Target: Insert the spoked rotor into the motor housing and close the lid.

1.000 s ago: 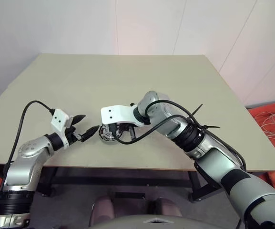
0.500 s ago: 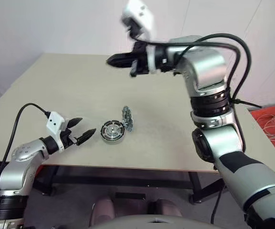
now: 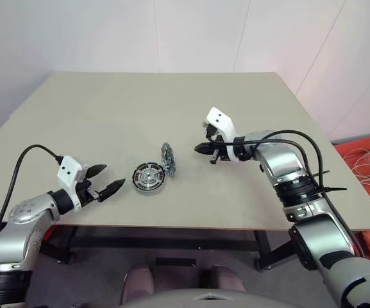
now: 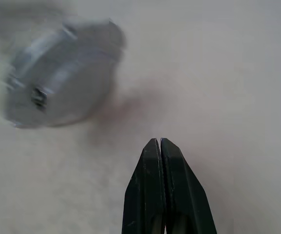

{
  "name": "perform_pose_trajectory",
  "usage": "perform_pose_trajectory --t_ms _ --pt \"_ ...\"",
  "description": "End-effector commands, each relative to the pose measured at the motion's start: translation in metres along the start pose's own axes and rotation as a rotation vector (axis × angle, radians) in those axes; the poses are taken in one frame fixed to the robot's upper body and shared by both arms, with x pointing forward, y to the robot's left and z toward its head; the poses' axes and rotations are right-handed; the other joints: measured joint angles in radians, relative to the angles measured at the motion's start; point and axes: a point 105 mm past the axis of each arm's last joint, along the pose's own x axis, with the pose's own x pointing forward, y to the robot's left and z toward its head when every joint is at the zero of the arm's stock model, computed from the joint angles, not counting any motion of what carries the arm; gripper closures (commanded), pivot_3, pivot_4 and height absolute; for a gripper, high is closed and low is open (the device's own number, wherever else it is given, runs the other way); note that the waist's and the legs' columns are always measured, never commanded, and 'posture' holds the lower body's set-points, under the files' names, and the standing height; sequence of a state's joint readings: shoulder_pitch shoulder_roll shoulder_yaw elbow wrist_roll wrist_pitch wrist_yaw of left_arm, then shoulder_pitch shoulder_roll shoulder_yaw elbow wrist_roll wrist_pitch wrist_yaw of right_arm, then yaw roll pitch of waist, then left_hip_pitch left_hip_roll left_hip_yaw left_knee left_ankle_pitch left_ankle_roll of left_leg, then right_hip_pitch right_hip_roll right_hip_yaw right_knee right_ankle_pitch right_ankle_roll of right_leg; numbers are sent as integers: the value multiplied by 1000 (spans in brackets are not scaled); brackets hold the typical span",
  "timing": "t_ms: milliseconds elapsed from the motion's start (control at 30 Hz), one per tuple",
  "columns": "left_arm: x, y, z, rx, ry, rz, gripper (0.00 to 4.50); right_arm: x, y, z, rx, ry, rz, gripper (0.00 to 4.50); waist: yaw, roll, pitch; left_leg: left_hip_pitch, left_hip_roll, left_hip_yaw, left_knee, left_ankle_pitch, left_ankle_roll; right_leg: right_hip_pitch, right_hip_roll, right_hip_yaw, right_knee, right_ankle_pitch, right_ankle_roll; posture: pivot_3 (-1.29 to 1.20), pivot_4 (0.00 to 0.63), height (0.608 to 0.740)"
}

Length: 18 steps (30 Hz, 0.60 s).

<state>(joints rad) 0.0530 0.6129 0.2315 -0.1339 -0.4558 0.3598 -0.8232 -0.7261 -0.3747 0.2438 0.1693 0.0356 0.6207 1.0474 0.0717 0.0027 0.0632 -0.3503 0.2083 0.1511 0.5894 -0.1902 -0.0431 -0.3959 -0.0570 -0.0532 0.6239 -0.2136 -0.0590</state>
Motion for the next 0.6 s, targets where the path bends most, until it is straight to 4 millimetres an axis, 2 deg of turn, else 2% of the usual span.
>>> perform_pose_trajectory --t_ms 33,433,600 --pt "-5 1 13 31 -32 6 0 4 15 20 -29 -62 65 4498 1 0 0 1 0 0 0 0 0 1 0 0 0 -2 3 0 0 740" --pt "-14 -2 10 11 -22 22 0 37 48 39 -9 -133 177 4498 -1 0 0 2 0 -1 0 0 0 2 0 0 0 -3 5 0 0 740" --pt "-15 -3 10 7 -21 22 0 53 56 36 -3 -129 201 4498 -2 0 0 2 0 -1 -1 0 0 2 0 0 0 -3 5 0 0 740"
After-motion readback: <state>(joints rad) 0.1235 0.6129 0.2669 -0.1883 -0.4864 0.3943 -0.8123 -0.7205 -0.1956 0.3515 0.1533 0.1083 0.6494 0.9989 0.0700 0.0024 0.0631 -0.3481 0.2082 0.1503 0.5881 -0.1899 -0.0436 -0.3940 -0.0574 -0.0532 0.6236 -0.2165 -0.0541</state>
